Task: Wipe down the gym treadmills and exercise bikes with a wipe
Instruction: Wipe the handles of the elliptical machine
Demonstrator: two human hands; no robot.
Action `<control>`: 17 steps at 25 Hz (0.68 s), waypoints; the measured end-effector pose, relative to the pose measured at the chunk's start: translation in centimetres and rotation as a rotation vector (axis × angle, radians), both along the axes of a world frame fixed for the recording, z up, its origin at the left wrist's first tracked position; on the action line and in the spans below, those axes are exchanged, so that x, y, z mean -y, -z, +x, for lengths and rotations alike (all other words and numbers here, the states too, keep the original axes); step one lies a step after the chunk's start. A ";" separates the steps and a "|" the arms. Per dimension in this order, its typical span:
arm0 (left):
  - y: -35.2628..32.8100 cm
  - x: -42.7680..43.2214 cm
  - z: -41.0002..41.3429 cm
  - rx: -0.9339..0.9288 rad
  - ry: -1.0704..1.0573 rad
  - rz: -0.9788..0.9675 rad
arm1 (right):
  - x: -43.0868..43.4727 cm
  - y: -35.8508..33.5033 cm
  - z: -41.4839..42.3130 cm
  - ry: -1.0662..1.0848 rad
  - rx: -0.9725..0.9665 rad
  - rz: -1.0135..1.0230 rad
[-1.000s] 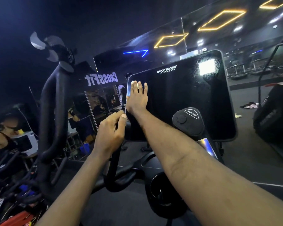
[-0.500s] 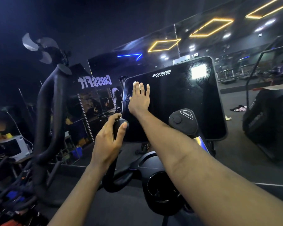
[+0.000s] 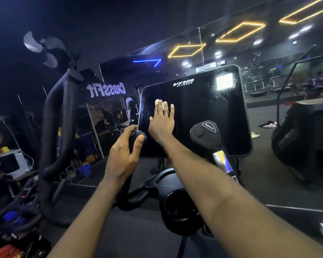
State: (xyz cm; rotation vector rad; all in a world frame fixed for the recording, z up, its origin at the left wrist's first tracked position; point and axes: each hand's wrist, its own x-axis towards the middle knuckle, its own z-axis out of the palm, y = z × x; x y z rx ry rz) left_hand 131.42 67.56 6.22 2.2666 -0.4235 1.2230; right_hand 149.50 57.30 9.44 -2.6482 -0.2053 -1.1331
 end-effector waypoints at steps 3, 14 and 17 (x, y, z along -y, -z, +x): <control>0.1 0.2 -0.2 -0.015 -0.010 -0.019 | 0.8 2.2 -2.1 -0.028 -0.005 -0.022; 0.5 0.5 -0.7 -0.097 -0.039 -0.045 | 3.2 8.6 -8.0 -0.090 -0.093 -0.001; 0.5 0.7 -1.0 -0.125 -0.024 -0.068 | 3.8 10.0 -9.4 -0.121 -0.081 -0.042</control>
